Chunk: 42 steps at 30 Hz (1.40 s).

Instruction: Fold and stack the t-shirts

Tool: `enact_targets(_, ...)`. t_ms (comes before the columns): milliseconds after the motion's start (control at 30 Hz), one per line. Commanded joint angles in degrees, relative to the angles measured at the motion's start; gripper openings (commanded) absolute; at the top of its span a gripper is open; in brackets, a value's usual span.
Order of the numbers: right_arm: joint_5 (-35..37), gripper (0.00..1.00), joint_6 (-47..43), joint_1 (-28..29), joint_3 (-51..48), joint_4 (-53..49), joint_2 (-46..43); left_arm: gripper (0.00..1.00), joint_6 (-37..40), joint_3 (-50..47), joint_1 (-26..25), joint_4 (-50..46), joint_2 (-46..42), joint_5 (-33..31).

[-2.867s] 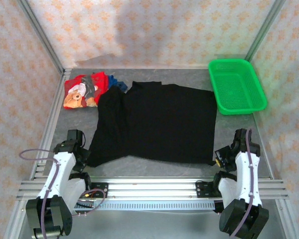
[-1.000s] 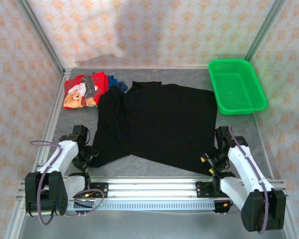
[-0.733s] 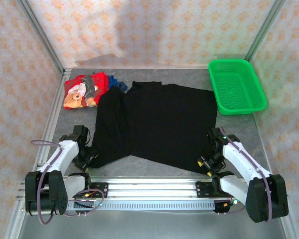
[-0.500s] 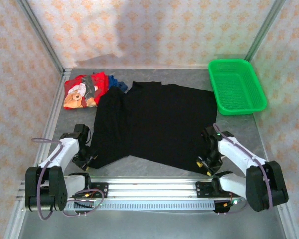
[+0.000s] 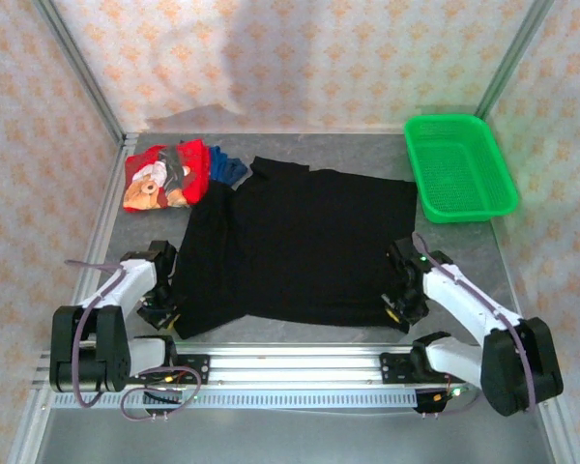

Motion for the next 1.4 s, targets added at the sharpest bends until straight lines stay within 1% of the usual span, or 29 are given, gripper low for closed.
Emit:
enact_targets(0,5.8,0.0,-0.1,0.1,2.7,-5.5,-3.2,0.0,1.5,0.9,-0.8,9.5,-2.4,3.0)
enact_targets(167,6.3,0.0,0.4,0.1,3.3,-6.2,-3.9,0.0,2.1,3.8,-0.8,7.3,-4.4,3.0)
enact_targets(367,7.9,0.0,-1.6,-0.4,6.7,-8.8,-4.0,0.0,3.0,9.0,-0.8,5.2,-5.9,3.4)
enact_targets(500,8.2,0.0,-4.2,-1.7,9.9,-9.6,-3.2,0.0,4.2,14.1,-0.8,4.3,-5.0,4.0)
enact_targets(633,8.5,0.0,-7.8,-3.3,13.7,-10.8,-0.4,0.0,6.3,19.6,-0.8,3.6,-2.9,4.3)
enact_targets(900,6.8,0.0,-13.7,-7.6,17.2,-8.5,5.0,0.0,9.5,28.4,-1.5,5.9,6.1,6.0)
enact_targets(1133,6.3,0.0,-18.2,-9.0,21.0,-7.1,12.7,0.0,14.7,39.5,-4.8,4.5,16.5,3.9)
enact_targets(1367,6.8,0.0,-21.7,-9.9,24.3,-5.7,19.0,0.0,17.8,47.6,-7.0,3.2,24.8,3.0)
